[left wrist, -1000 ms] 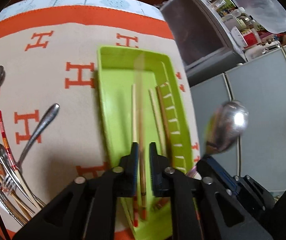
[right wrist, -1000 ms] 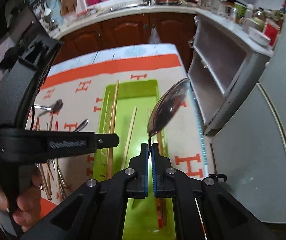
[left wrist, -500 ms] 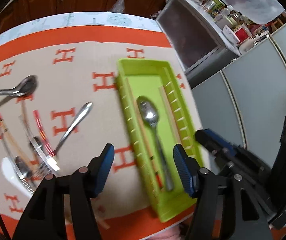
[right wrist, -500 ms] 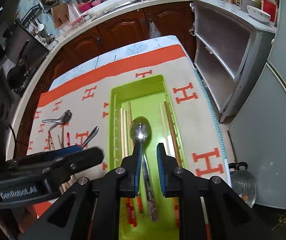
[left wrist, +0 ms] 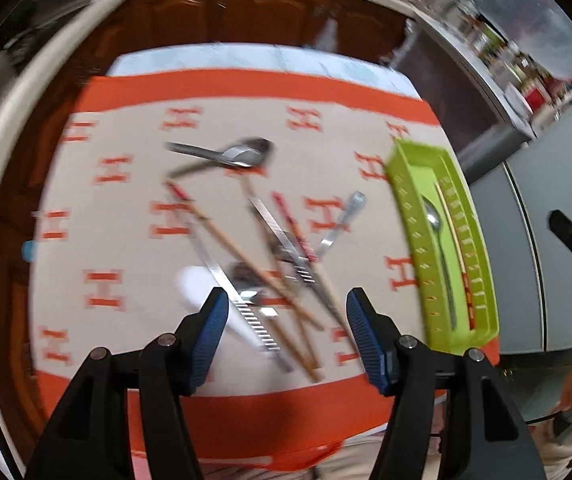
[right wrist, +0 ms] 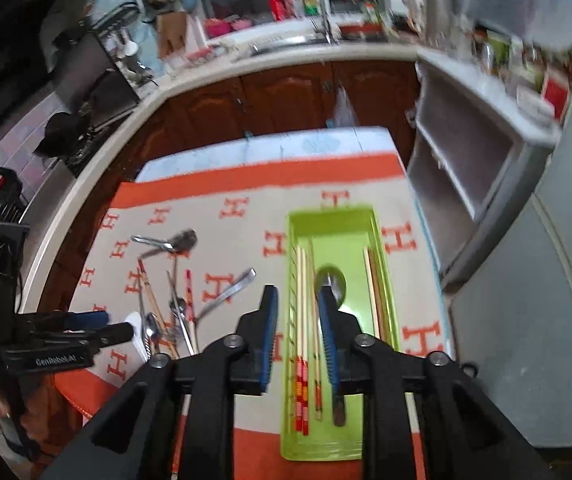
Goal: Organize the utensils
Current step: 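Grasp the white ceramic spoon with the left gripper while the right grasps a red-striped chopstick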
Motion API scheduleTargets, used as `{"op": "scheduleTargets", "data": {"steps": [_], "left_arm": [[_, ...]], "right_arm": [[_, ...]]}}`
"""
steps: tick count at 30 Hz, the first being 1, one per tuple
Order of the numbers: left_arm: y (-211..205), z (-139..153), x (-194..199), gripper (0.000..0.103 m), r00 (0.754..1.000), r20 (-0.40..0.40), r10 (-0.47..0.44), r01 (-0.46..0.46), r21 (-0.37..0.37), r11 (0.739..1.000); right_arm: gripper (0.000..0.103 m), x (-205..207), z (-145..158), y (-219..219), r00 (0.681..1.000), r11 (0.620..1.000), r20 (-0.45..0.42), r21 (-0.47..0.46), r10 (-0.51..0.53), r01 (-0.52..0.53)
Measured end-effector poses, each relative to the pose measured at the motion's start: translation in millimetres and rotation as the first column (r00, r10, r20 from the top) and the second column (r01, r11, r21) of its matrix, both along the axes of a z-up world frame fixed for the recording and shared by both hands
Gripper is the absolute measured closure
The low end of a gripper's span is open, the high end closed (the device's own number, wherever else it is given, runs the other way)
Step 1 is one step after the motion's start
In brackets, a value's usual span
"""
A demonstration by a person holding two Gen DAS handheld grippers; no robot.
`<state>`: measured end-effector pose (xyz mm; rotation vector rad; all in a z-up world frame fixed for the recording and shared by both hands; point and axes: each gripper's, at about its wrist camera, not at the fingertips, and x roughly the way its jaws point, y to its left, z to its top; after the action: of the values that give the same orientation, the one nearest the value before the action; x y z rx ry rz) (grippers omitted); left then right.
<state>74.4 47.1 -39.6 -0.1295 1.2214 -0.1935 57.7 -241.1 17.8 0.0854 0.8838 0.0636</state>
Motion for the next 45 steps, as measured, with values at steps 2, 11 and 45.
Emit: {"op": "scheduleTargets", "data": {"steps": [2,11,45], "left_arm": [[22.0,7.8,-4.2,0.043,0.999,0.012,0.031,-0.031,0.002,1.0],[63.8,1.0,-14.0,0.043,0.997,-0.001,0.082,-0.082,0.0,0.997],[69.5,-153.2,19.8,0.093,0.931,-0.303,0.204,-0.321,-0.412,0.853]], "right_arm": [[0.074,-0.8,17.0,14.4,0.999,0.999,0.026,-0.018,0.027,-0.027],[0.074,10.8,32.4,96.7,0.981,0.982,-0.022,-0.015,0.19,-0.191],[0.077,81.6,-141.9,137.3,0.907,0.973,-0.355,0.126,0.228,-0.196]]}}
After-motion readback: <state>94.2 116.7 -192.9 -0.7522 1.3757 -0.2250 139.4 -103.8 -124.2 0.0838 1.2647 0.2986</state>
